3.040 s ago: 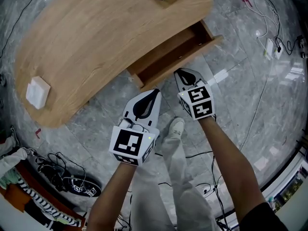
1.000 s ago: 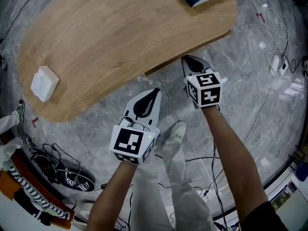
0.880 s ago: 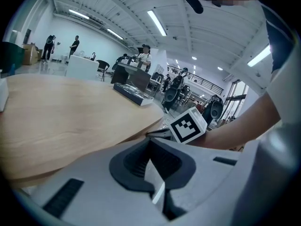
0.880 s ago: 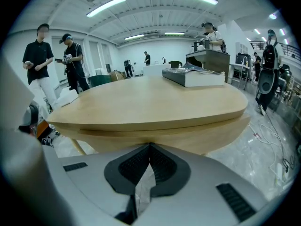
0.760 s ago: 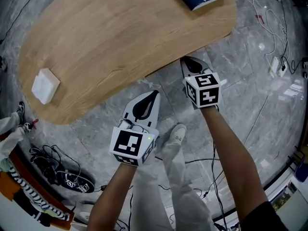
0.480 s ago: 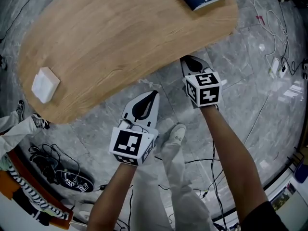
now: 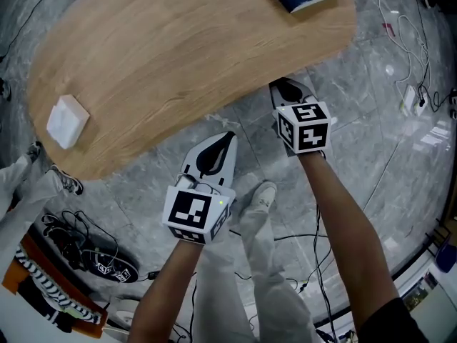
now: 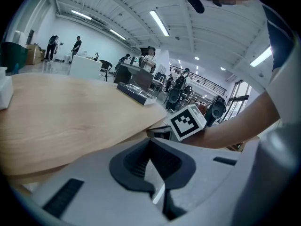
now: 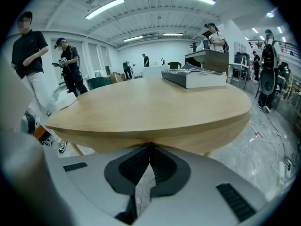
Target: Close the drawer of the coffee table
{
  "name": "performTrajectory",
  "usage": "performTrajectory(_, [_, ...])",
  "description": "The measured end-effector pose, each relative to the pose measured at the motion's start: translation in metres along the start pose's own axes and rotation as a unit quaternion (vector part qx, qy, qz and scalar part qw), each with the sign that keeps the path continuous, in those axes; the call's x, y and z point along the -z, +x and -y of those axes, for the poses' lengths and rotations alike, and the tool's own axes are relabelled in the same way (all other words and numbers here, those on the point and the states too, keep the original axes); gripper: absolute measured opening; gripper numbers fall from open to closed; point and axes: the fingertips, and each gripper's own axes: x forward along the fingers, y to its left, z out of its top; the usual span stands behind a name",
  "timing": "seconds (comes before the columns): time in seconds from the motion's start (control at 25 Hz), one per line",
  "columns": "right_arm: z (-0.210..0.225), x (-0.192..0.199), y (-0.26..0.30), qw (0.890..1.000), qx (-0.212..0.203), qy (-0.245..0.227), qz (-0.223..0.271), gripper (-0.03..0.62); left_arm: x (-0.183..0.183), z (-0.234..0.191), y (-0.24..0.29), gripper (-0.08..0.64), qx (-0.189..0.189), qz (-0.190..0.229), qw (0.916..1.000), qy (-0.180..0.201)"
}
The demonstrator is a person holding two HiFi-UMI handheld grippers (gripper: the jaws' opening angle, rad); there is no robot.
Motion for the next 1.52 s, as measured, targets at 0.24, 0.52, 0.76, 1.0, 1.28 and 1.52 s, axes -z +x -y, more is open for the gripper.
performTrajectory(0.24, [-0.011,-0.002,-0.011,1.0,-0.004,-0.008,0.008,0.012,-0.004,0.002,-0.008,0.002,-0.003,-0.001,1.0,0.005])
performTrajectory(0.52, [-0.027,-0.003,-0.043,1.0,-0.018,-0.012,0.007,0.012,-0.021,0.014,-0.022,0.002,-0.012,0.005,0.9999,0.005])
performTrajectory(0.76, [-0.039,-0.021,-0.093,0.999,-0.028,-0.006,0.025,0.012,-0.043,0.038,-0.045,0.002,-0.015,0.01,0.9998,0.006])
performTrajectory(1.0, [-0.051,-0.053,-0.153,0.998,-0.039,-0.012,0.047,0.012,-0.085,0.065,-0.068,0.002,-0.017,0.024,0.9994,0.019])
performTrajectory(1.28, [-0.059,-0.084,-0.218,0.996,-0.051,0.0,0.072,0.012,-0.126,0.097,-0.09,0.002,-0.022,0.041,0.9986,0.027])
performTrajectory(1.52, [-0.073,-0.114,-0.276,0.993,-0.071,-0.003,0.1,0.012,-0.163,0.129,-0.113,0.002,-0.032,0.062,0.9971,0.031])
